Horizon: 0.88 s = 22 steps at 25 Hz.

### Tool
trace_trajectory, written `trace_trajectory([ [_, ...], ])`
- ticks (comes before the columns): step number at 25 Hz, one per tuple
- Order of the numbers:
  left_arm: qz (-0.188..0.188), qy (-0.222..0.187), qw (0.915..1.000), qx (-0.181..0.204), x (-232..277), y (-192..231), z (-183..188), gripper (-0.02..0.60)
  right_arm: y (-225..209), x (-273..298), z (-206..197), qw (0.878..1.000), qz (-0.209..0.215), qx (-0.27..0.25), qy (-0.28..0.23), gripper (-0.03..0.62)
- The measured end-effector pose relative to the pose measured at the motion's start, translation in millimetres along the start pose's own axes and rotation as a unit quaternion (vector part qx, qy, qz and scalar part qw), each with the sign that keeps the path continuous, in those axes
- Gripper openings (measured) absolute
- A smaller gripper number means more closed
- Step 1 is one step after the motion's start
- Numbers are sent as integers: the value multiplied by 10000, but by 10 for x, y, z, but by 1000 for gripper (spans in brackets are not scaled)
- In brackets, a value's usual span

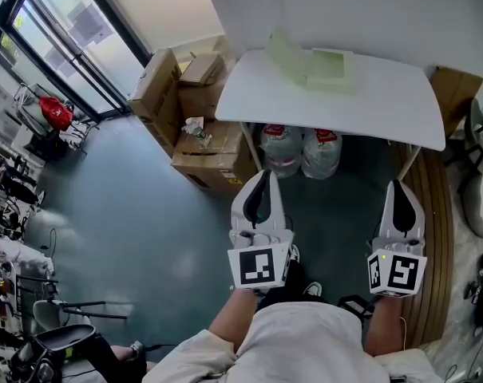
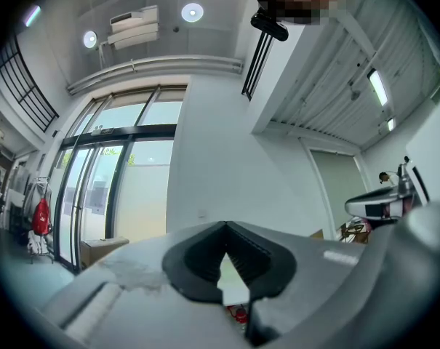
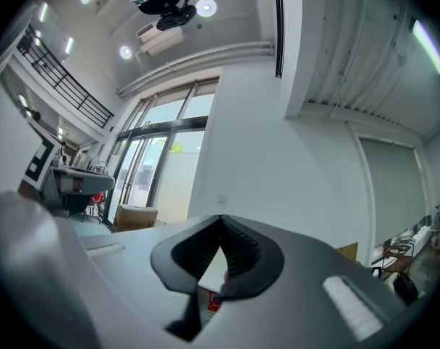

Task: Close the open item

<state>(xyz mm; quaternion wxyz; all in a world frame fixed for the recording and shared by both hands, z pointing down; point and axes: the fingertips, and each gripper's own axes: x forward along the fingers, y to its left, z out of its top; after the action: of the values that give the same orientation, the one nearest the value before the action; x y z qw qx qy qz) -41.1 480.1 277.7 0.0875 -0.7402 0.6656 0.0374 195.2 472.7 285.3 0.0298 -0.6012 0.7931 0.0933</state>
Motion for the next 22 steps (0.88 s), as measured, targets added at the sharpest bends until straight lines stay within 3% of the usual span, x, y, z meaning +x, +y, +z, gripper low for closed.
trace_trajectory([
  [22, 75, -16, 9995, -310, 1378, 695, -297, 2, 238, 1649, -147, 9991, 145, -398, 57, 2],
])
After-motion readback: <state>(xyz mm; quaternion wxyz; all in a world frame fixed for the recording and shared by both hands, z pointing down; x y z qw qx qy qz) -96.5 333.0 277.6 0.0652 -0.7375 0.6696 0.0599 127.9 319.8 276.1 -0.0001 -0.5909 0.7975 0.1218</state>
